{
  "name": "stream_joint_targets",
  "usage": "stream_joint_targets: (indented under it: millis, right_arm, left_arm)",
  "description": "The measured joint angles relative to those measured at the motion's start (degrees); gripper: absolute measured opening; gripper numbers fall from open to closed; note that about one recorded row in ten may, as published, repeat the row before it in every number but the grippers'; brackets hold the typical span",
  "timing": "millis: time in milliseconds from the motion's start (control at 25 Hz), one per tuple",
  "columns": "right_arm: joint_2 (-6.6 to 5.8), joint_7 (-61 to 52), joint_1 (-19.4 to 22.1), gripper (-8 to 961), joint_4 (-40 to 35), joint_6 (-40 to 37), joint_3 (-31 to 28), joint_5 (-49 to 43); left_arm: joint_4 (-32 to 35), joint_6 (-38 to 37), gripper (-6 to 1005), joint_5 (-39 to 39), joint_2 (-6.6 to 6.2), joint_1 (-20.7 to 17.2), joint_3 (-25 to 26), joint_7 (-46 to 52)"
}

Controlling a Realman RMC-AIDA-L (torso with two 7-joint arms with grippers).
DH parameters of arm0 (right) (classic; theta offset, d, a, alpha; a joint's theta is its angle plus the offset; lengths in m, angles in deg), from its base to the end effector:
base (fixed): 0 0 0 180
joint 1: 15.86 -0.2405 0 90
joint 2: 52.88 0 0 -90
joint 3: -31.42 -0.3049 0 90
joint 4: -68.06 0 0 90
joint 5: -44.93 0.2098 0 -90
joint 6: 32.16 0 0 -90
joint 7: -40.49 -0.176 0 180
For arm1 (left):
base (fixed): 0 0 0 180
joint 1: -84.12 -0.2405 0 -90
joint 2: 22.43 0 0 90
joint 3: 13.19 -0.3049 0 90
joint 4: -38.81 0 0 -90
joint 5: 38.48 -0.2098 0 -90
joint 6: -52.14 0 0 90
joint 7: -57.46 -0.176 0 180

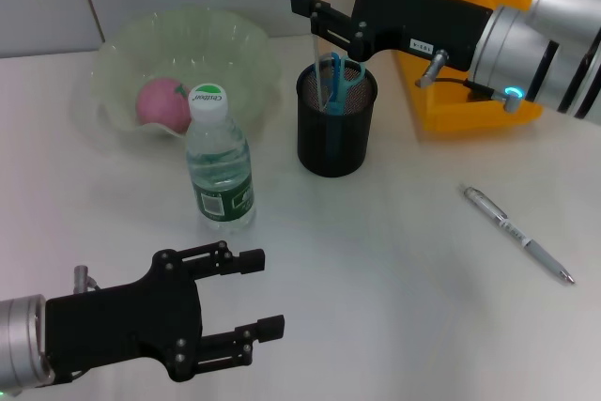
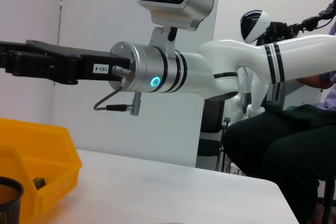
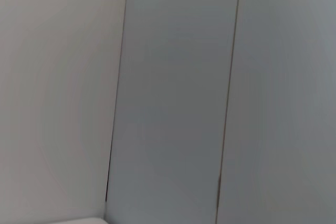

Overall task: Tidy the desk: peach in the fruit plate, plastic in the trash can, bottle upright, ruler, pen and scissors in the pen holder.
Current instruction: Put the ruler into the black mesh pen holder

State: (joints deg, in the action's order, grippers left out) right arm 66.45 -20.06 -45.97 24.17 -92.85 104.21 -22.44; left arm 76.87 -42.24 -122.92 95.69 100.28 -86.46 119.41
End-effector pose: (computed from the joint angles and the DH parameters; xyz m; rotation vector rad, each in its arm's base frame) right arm 0.1939 0.4345 -0.0473 -2.3415 0.1696 0.8942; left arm -0.2723 0.2653 -0.0845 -2.8611 -0.2806 -1.0152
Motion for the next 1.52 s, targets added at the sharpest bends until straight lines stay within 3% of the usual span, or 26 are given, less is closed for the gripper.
stream_joint_targets:
  millis: [1080, 1520]
  right_arm:
    - [-0.02, 8.77, -3.41, 521, 12.96, -0.07, -2.16, 2.52]
    - [0.15, 11.08, -3.26, 543, 14.69, 0.06, -2.15, 2.51]
  left_arm:
    - [-0.09, 0.17, 695, -0.2, 0.1, -0.17, -0.12, -0.01]
    - [-0.09, 0.07, 695, -0.2, 0.06, -0.17, -0.11, 0.17]
